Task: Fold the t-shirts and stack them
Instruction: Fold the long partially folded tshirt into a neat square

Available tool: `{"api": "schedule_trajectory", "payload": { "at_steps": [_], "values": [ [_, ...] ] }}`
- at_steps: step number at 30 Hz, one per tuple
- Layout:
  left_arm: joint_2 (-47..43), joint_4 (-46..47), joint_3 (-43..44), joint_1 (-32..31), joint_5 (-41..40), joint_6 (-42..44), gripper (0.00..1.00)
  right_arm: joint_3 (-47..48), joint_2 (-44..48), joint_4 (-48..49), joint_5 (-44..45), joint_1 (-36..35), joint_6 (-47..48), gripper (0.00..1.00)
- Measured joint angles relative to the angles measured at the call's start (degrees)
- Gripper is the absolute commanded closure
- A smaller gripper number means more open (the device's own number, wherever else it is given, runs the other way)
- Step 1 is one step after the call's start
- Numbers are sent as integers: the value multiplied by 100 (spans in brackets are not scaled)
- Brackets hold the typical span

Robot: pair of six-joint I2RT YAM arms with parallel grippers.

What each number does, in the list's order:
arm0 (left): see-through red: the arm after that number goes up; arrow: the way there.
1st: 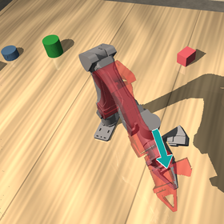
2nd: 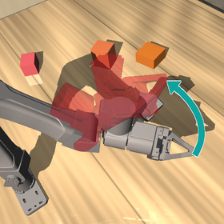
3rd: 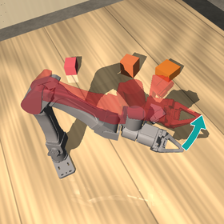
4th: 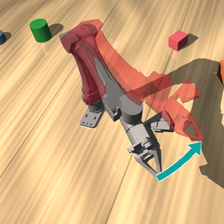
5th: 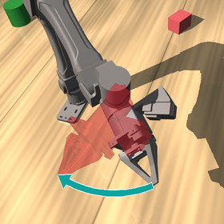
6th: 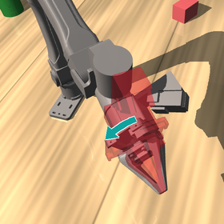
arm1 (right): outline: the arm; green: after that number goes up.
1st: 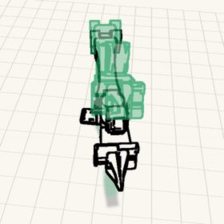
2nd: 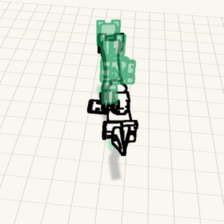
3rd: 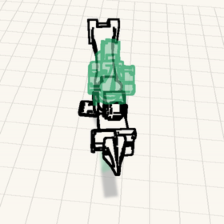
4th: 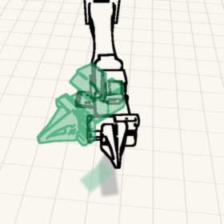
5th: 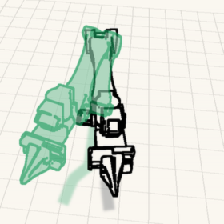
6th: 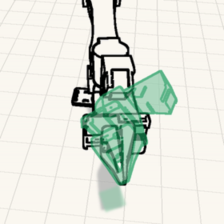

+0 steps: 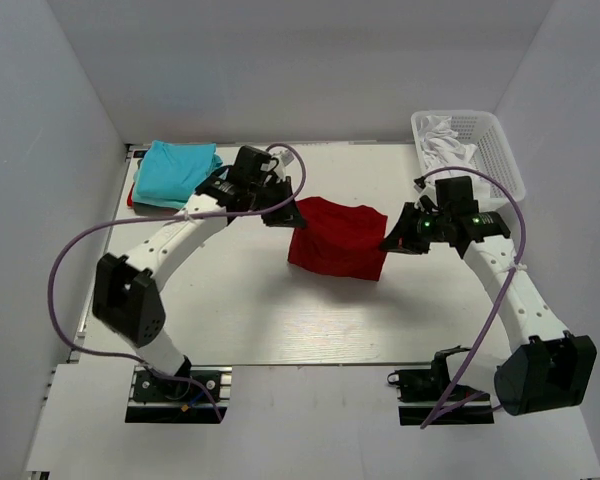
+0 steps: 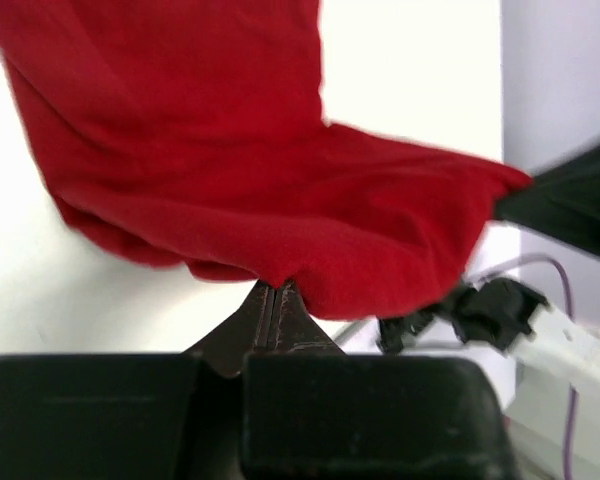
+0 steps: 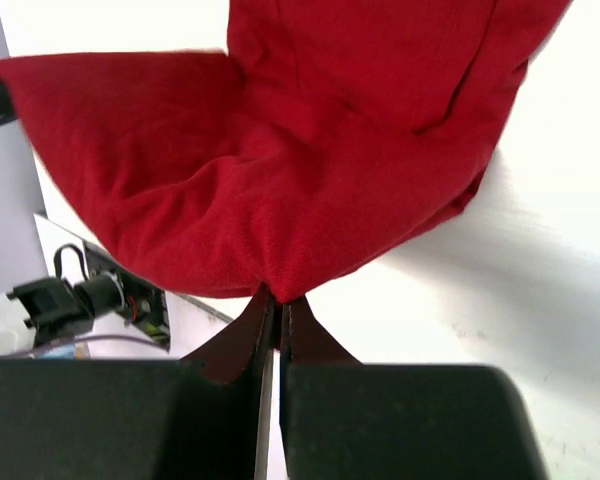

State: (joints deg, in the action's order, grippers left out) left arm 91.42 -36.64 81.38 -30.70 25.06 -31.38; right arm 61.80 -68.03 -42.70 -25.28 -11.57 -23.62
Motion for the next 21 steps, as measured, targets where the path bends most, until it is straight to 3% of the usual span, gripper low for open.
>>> {"api": "schedule_trajectory", "payload": {
  "at_steps": [14,21],
  "values": [
    [2065,-369,1711,157,-1193,-28,100,614,-1917,769,-37,540,-70,100],
    [3032,-328,2575,321,-1344,-101,100,1073,-2898,1458,-195,713,-83,100]
  ]
}}
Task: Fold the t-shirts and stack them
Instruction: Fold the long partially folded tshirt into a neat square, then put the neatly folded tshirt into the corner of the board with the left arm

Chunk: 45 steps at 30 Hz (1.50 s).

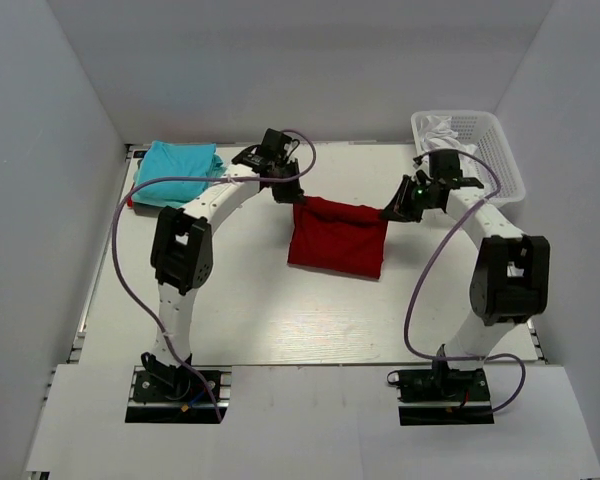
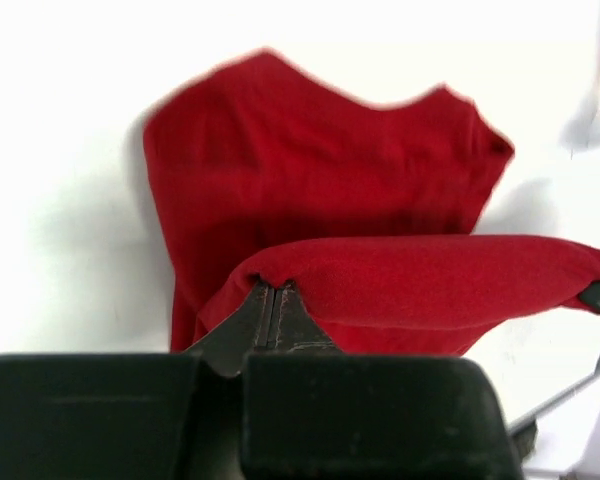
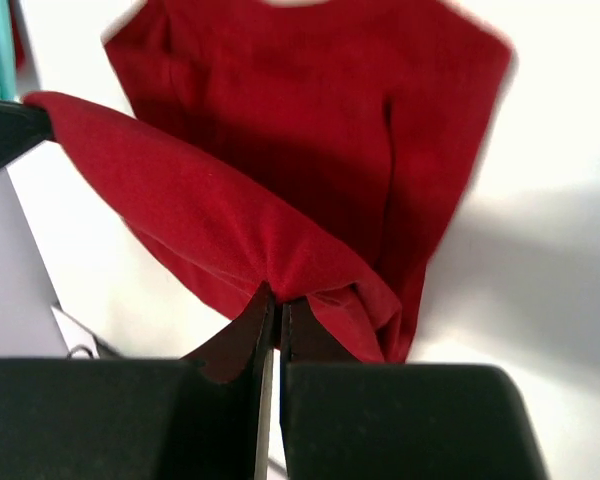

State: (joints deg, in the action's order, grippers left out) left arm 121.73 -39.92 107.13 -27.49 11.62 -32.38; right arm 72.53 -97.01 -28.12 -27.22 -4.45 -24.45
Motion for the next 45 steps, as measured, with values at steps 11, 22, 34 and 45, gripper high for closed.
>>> {"api": "schedule_trajectory", "payload": {
  "at_steps": [11,22,34,45],
  "values": [
    [1268,326,1491,85,-103,116,1,1235,-1491,323,177,144,35,10],
    [885,367,664,192,-98,549,0,1714,-1222,310,-291,105,343,10],
    [986,-31,50,-85,-11,1174,31,120,520,496,-654,96,367,10],
    [1410,-173,612,-391,-389,1285,100,-267,1196,275,-195,116,398,10]
  ]
}}
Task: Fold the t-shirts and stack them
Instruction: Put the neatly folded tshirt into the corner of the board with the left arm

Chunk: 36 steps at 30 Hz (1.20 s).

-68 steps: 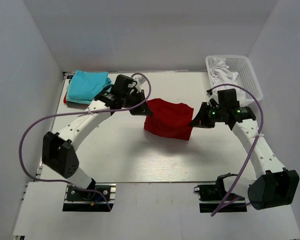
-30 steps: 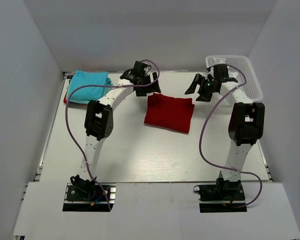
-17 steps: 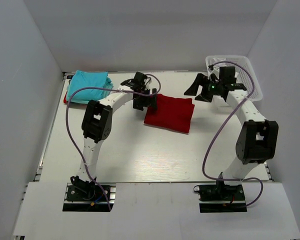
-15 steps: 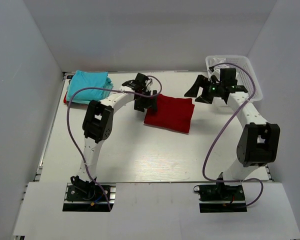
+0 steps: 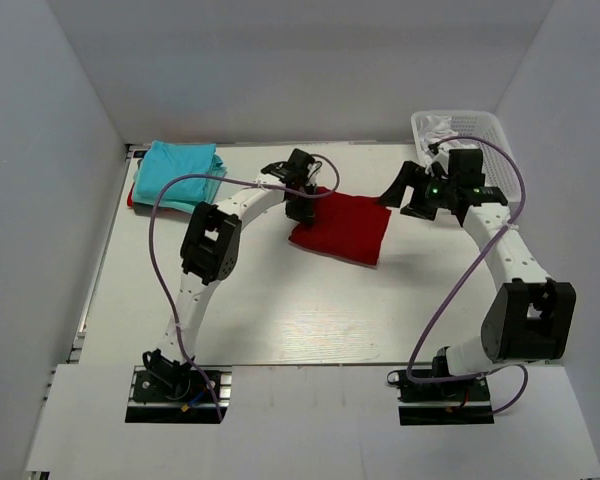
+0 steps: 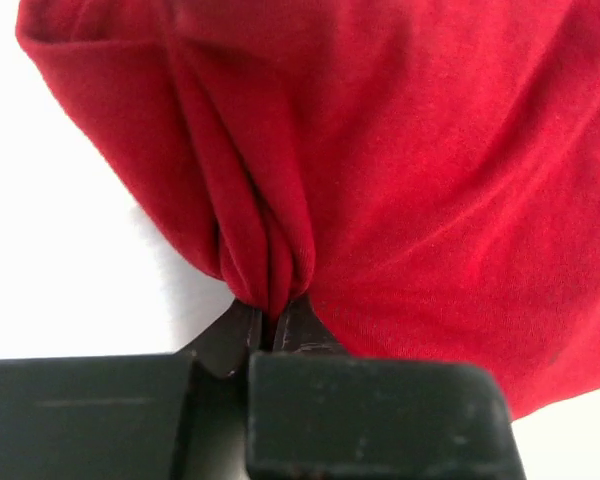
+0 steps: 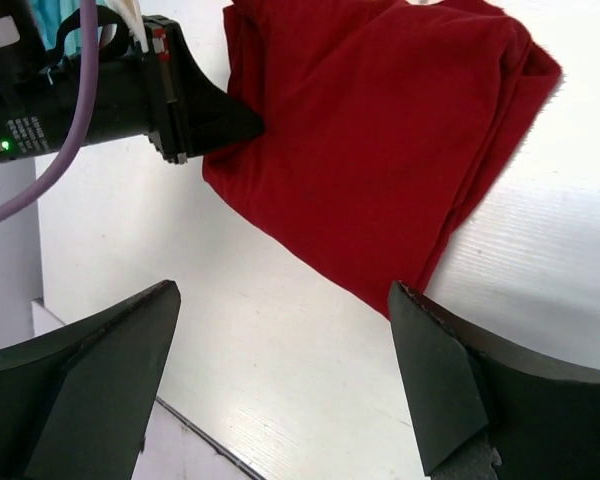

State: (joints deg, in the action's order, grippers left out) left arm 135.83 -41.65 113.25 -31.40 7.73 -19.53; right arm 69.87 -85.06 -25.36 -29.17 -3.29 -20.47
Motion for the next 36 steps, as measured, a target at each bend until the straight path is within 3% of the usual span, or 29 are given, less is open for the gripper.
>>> {"api": "schedule_trajectory", "payload": {
  "at_steps": [4,9,23,36],
  "values": [
    [201,-282,466,-55,-367,74,100,-81,391,-122,275,28,26,10],
    [-4,-310,393,-55,-1003,719,100,-319,820,-177,514,48,57,10],
    [-2374,-295,352,866,-1556,3305,100,-411,1231,-365,496,57,-22,10],
    [-2411,-509,863,1963,-1740,3991,100,-411,1674,-649,490,57,-103,10]
  ]
}}
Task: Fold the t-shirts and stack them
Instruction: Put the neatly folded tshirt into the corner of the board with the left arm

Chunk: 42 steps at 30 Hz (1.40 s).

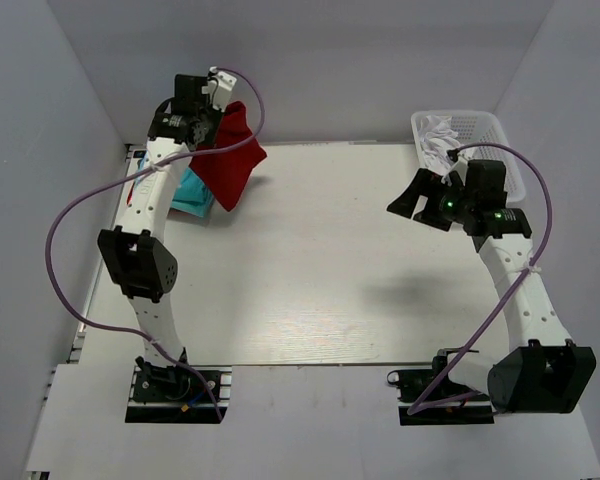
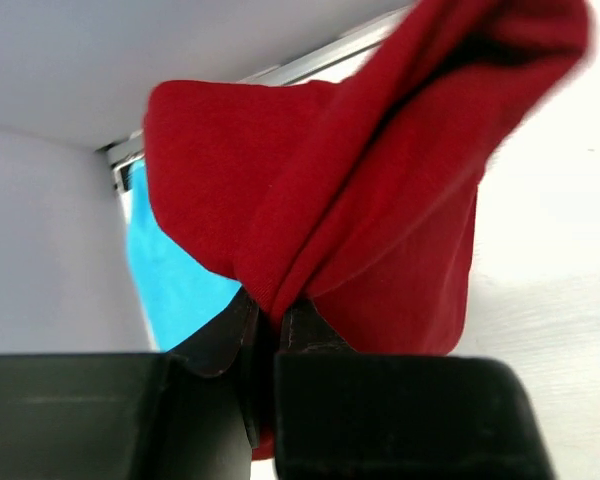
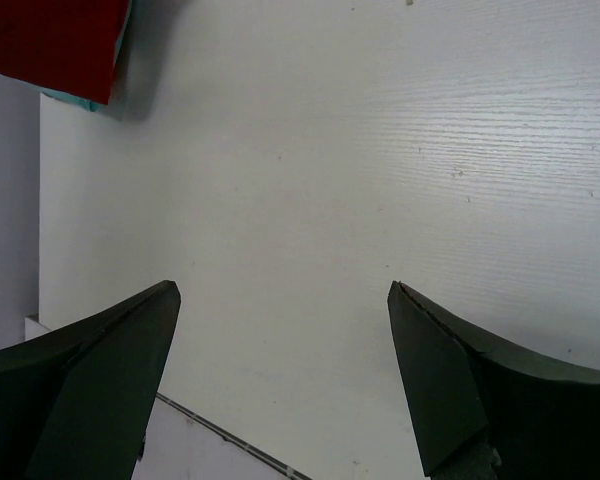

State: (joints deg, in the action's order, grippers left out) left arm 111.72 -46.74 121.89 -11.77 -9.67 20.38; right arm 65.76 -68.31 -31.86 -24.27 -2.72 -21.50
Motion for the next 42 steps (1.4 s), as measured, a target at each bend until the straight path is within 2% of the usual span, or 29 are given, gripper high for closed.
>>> {"api": "schedule_trajectory", "payload": {
  "at_steps": [11,25,26,27,28,29,30,36,42],
  "values": [
    [92,210,15,951,2,-251,100,9,120,-116,17,-2,-133,10],
    [798,433,188,2004,369,-680,100,52,-96,-116,13,-2,-293,10],
    [855,442,188,2044,413,-699,83,66,-116,-116,11,2,-306,10],
    [896,444,181,2072,426,-719,61,81,-138,-120,11,2,-321,10],
    [931,452,155,2092,404,-765,44,101,-157,-111,11,2,-339,10],
    [957,457,140,2111,339,-765,16,111,-179,-111,9,2,-350,10],
    [977,481,127,2135,221,-798,0,120,-195,-111,7,2,-356,10],
    [999,634,129,2212,-424,-1132,0,133,-271,-98,-125,0,-369,10],
    [999,629,330,2234,-354,-1517,0,133,-273,-63,-168,-2,-374,10]
  ]
}}
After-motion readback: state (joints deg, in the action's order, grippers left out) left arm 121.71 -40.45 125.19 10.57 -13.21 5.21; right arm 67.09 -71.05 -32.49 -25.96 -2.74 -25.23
